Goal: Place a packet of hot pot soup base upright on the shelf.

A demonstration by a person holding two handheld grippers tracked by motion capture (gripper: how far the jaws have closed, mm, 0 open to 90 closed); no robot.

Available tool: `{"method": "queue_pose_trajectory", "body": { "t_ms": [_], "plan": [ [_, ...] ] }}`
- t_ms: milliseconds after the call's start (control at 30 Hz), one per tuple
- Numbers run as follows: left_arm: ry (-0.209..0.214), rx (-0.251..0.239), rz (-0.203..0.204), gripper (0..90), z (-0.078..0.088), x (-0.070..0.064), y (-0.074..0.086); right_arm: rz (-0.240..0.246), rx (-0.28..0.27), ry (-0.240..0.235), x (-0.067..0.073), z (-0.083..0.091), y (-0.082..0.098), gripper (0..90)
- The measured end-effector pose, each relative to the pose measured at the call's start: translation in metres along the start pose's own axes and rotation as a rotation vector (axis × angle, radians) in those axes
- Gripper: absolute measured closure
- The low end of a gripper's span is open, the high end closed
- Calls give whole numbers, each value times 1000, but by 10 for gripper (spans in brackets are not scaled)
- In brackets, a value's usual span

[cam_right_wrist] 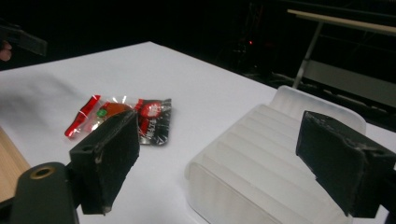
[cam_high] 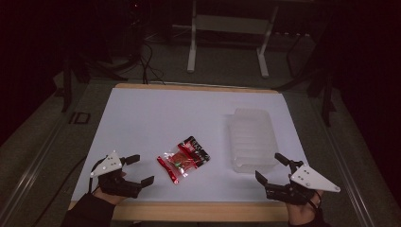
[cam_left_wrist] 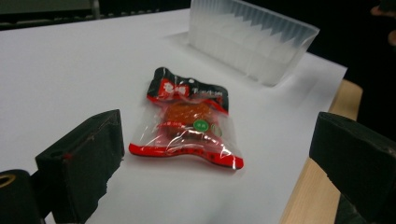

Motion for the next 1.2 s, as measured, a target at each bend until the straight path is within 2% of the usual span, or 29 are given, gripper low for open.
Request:
{"method": "queue_pose_trajectory", "body": {
  "t_ms": [67, 167, 233, 500, 533, 633, 733, 767, 833, 933, 1033, 1200],
  "plan": [
    [0, -2, 1, 31, 2, 1, -1, 14, -8, 10, 0, 1, 0, 135],
    [-5, 3, 0, 31, 2, 1, -2, 10, -14, -6, 0, 1, 0, 134],
    [-9, 26, -13, 31, 0, 0, -3, -1, -13, -11, 0, 2, 0, 134],
    [17, 68, -43, 32, -6, -7, -8, -13, -6, -51, 2, 4, 0, 115],
    [30, 71, -41, 32, -6, -7, -10, -16, -7, -59, 2, 4, 0, 114],
    [37, 54, -33, 32, -6, -7, -14, -34, 1, -81, 2, 3, 0, 107],
    [33, 47, -40, 32, -7, -7, -18, -44, -2, -73, 4, 1, -2, 106],
    [40, 51, -47, 32, -8, -9, -20, -58, -11, -79, 7, 1, -4, 103],
    [59, 59, -54, 32, -10, -11, -25, -43, -6, -85, 9, 0, -5, 103],
    [70, 82, -65, 32, -14, -12, -29, -49, -2, -92, 11, -1, -6, 103],
    [70, 83, -68, 44, -15, -11, -32, -50, -3, -100, 12, -1, -6, 103],
    [47, 82, -58, 50, -23, -4, -41, -47, 7, -110, 13, -3, -6, 104]
  ]
}}
Point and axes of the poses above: each handheld gripper's, and its own axes: z roughly backward along the jaws, y roughly out of its underside, x roughly to its left, the point moved 1 cm from there along -z, roughly forward along the jaws, and after that the axes turned 8 degrees about z, right-handed, at the moved point
